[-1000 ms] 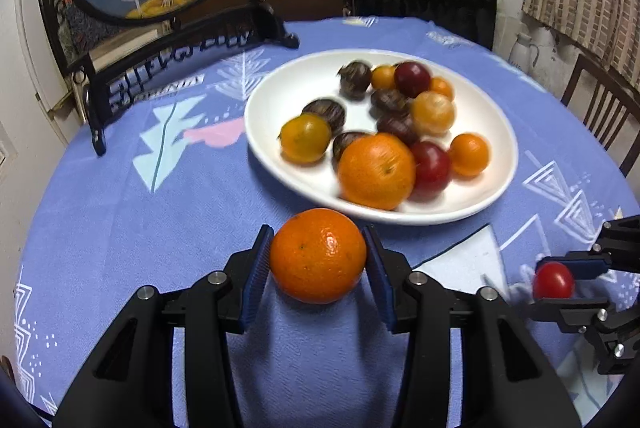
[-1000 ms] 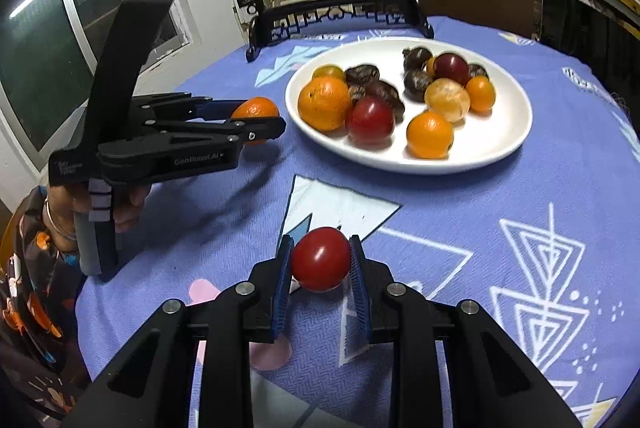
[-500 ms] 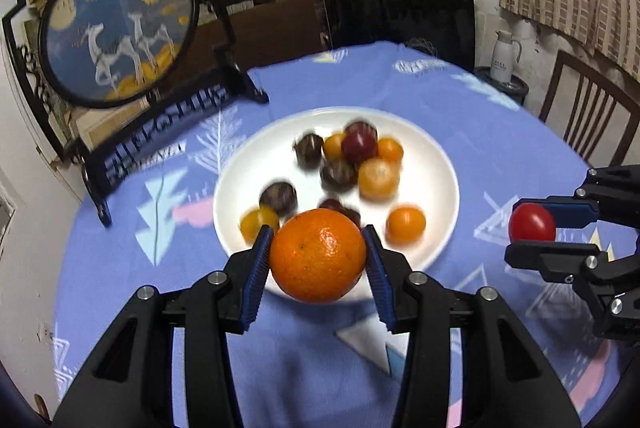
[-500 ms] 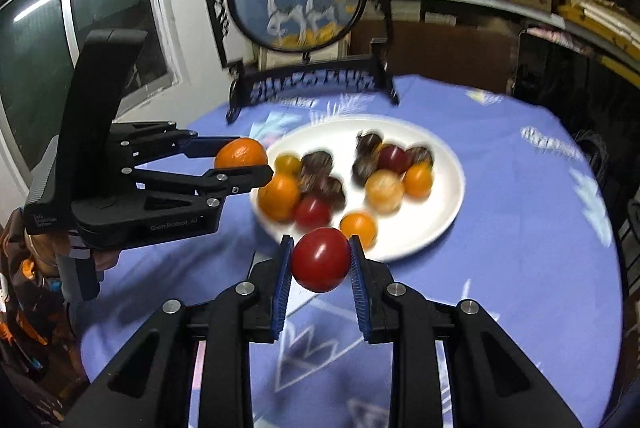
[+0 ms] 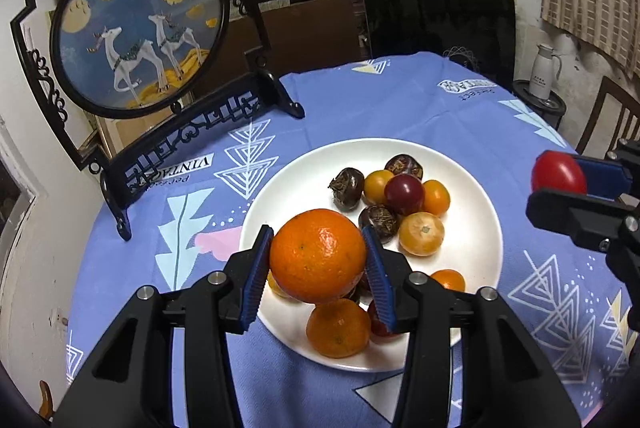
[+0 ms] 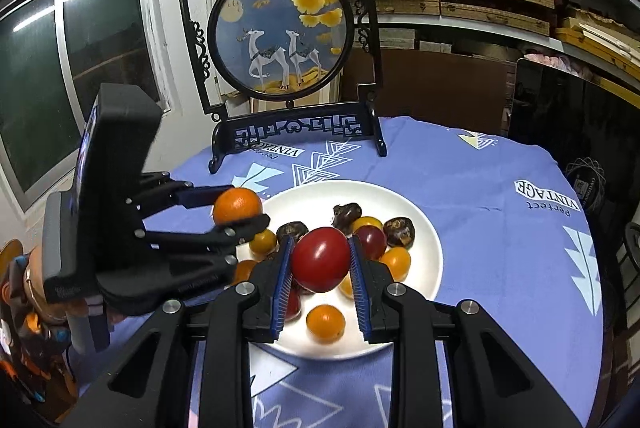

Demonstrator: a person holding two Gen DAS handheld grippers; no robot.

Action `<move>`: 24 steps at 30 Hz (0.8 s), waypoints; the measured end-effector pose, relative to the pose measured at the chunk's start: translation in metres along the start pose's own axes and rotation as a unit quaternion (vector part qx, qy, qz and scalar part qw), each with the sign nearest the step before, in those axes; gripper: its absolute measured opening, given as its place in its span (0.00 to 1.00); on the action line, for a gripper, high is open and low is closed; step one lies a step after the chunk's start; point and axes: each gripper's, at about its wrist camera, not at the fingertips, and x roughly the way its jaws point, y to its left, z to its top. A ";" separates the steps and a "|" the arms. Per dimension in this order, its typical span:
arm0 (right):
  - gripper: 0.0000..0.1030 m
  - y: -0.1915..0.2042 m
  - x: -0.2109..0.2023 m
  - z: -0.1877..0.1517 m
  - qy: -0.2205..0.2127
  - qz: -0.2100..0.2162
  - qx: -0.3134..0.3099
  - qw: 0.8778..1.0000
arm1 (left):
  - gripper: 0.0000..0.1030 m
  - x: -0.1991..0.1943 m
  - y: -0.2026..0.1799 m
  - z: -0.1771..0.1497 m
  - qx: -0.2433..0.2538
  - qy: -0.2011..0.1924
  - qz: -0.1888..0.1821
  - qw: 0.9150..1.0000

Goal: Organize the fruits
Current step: 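Carry the orange with the left gripper while the right carries the tomato to the plate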

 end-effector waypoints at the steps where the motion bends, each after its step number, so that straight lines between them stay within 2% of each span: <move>1: 0.27 -0.001 0.005 0.002 0.003 0.002 0.000 1.000 | 0.43 0.003 0.000 0.000 0.000 0.002 0.001 1.000; 24: 0.27 -0.009 0.065 0.019 0.037 -0.005 -0.006 0.999 | 0.43 0.054 0.003 0.007 -0.011 0.035 0.015 0.999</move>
